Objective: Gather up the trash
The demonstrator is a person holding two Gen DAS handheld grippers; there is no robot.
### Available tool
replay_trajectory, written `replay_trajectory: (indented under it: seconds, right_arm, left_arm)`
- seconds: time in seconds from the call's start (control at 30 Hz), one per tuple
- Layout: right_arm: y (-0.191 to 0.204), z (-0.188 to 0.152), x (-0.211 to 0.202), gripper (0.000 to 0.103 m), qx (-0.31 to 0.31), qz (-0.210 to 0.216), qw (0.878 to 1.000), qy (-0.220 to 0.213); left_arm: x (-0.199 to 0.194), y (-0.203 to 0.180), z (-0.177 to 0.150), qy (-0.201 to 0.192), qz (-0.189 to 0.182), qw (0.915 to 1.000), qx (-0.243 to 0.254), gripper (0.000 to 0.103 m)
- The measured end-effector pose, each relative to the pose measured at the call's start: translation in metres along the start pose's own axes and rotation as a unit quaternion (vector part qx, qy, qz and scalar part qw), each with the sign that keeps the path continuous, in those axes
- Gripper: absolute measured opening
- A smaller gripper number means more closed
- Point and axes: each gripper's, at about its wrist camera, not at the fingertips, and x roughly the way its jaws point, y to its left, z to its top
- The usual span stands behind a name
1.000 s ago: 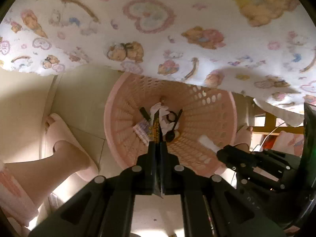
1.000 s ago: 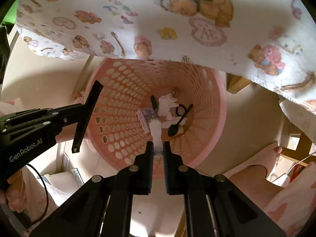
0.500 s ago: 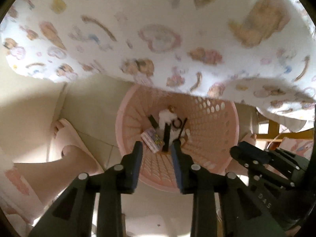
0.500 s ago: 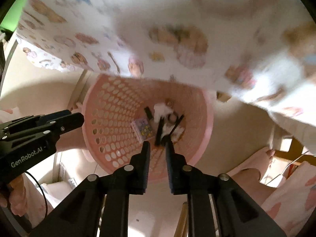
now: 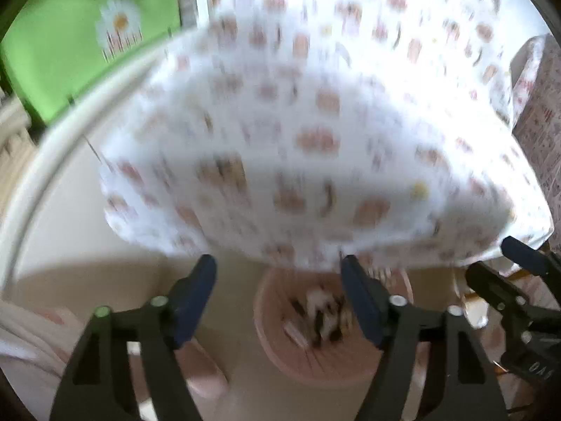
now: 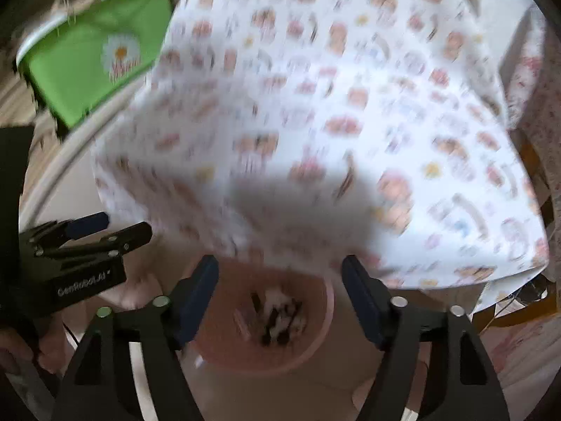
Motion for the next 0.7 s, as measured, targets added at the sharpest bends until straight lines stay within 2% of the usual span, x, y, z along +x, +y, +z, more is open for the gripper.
replay_trajectory:
  seconds: [0.07, 0.2, 0.27, 0.33, 0.5, 0.57, 0.7]
  right_arm:
    - [-0.002, 0.005, -0.008, 0.086, -0.001, -0.006, 1.0, -0.018]
    - [-0.006, 0.011, -0.021, 0.088, 0.004, -0.018, 0.999, -0.041]
    - [-0.009, 0.013, -0.025, 0.088, 0.007, -0.014, 0.999, -0.048]
    - [-0.011, 0.01, -0.028, 0.09, 0.008, -0.027, 0.998, -0.058]
    - [-0.011, 0.011, -0.035, 0.093, 0.006, -0.04, 0.996, -0.076]
    - [-0.011, 0.012, -0.036, 0.103, 0.006, -0.04, 0.996, -0.075]
    - [-0.011, 0.012, -0.039, 0.103, 0.009, -0.044, 0.995, -0.089]
  left_arm:
    - [-0.011, 0.001, 0.004, -0.028, -0.002, 0.9996, 0.0, 0.086]
    - [-0.029, 0.007, 0.01, -0.073, -0.014, 0.9973, -0.003, 0.103]
    - [-0.039, 0.01, 0.011, -0.095, -0.003, 0.9955, -0.002, 0.103]
    - [-0.043, 0.011, 0.011, -0.103, -0.005, 0.9946, -0.008, 0.103]
    - [-0.046, 0.013, 0.012, -0.115, 0.0, 0.9933, -0.002, 0.103]
    - [-0.046, 0.01, 0.01, -0.117, -0.001, 0.9931, 0.008, 0.103]
    - [-0.044, 0.006, 0.007, -0.118, 0.004, 0.993, 0.01, 0.103]
